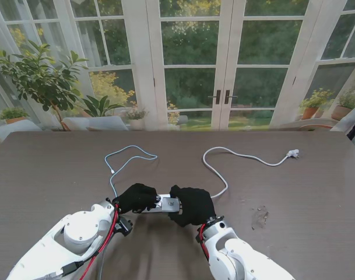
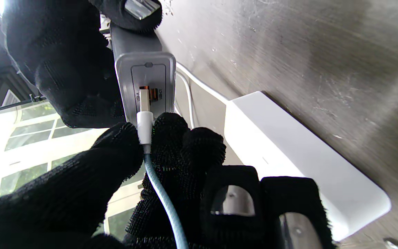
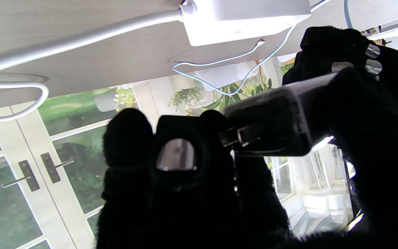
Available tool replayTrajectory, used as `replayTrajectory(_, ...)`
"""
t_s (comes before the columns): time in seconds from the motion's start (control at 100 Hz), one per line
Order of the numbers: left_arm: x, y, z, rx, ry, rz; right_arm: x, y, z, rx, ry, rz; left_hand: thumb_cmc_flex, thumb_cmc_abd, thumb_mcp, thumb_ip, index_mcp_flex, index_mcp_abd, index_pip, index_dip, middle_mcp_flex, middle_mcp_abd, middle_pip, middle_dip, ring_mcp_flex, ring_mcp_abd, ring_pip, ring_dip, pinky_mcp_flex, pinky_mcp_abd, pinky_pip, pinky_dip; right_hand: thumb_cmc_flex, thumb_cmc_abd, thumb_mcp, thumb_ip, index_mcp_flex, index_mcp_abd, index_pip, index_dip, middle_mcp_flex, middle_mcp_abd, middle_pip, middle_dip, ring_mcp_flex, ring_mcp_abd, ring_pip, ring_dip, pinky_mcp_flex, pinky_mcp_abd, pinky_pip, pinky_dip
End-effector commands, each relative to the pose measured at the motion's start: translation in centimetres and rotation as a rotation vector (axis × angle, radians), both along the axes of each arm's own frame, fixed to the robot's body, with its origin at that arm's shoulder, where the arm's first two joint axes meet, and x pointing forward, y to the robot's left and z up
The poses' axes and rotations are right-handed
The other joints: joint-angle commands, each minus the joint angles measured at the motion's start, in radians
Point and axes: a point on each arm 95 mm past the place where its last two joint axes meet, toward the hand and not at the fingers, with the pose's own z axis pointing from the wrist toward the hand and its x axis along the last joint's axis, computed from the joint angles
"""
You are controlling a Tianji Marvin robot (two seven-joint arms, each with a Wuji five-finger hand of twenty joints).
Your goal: Set up the charging station
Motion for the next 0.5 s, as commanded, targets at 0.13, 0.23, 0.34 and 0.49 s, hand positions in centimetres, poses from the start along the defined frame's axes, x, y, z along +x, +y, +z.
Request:
replayTrajectory(0.13, -0.71, -0.96, -0.35, 0.001, 0.032, -0.048, -0.09, 0.81, 0.64, 0.023, 0.012, 0.003, 0.027, 0.066, -0.017, 0.009, 0.031, 0.063, 0.015, -0.011, 0.067, -0.007, 0.038, 0.0, 0.011, -0.155, 0.102, 0.015, 0.045, -0.185, 0.274, 0.018, 0.131, 0.125, 0.162, 0.064, 0.04, -0.146, 0.402, 0.043, 0.071, -0.1, 0.059, 0.009, 0.038, -0.024, 0.03, -0.735, 0.01, -0.015, 0.052, -0.005)
replayTrajectory(0.23, -0.74, -1.0, -0.4, 0.003, 0.046, -0.058, -0.02, 0.77, 0.68, 0.024, 0.015, 0.001, -0.004, 0.113, -0.041, 0.043, 0.046, 0.073, 0.033, -0.015, 0.073, -0.007, 0.073, -0.008, 0.011, -0.146, 0.106, 0.016, 0.045, -0.177, 0.274, 0.024, 0.131, 0.126, 0.161, 0.064, 0.04, -0.146, 0.402, 0.043, 0.071, -0.1, 0.059, 0.009, 0.039, -0.022, 0.031, -0.734, 0.01, -0.014, 0.052, -0.005)
replayTrajectory(0.34, -0.79, -1.06, -0.42, 0.006, 0.054, -0.079, 0.03, 0.77, 0.72, 0.024, 0.016, -0.001, -0.009, 0.12, -0.043, 0.054, 0.042, 0.073, 0.044, -0.012, 0.071, -0.01, 0.088, -0.017, 0.011, -0.144, 0.107, 0.016, 0.045, -0.172, 0.274, 0.026, 0.131, 0.127, 0.16, 0.064, 0.04, -0.146, 0.402, 0.043, 0.071, -0.1, 0.058, 0.01, 0.038, -0.024, 0.029, -0.735, 0.01, -0.014, 0.052, -0.005)
replayTrajectory(0.49, -0.74, -1.15, -0.44, 0.008, 0.045, -0.074, 0.08, 0.83, 0.77, 0.032, 0.023, -0.01, -0.005, 0.111, -0.027, 0.042, 0.028, 0.078, 0.061, -0.014, 0.068, -0.01, 0.093, -0.028, 0.011, -0.147, 0.105, 0.015, 0.045, -0.171, 0.274, 0.027, 0.132, 0.124, 0.162, 0.064, 0.04, -0.146, 0.402, 0.043, 0.071, -0.099, 0.059, 0.01, 0.038, -0.022, 0.03, -0.734, 0.01, -0.016, 0.052, -0.006)
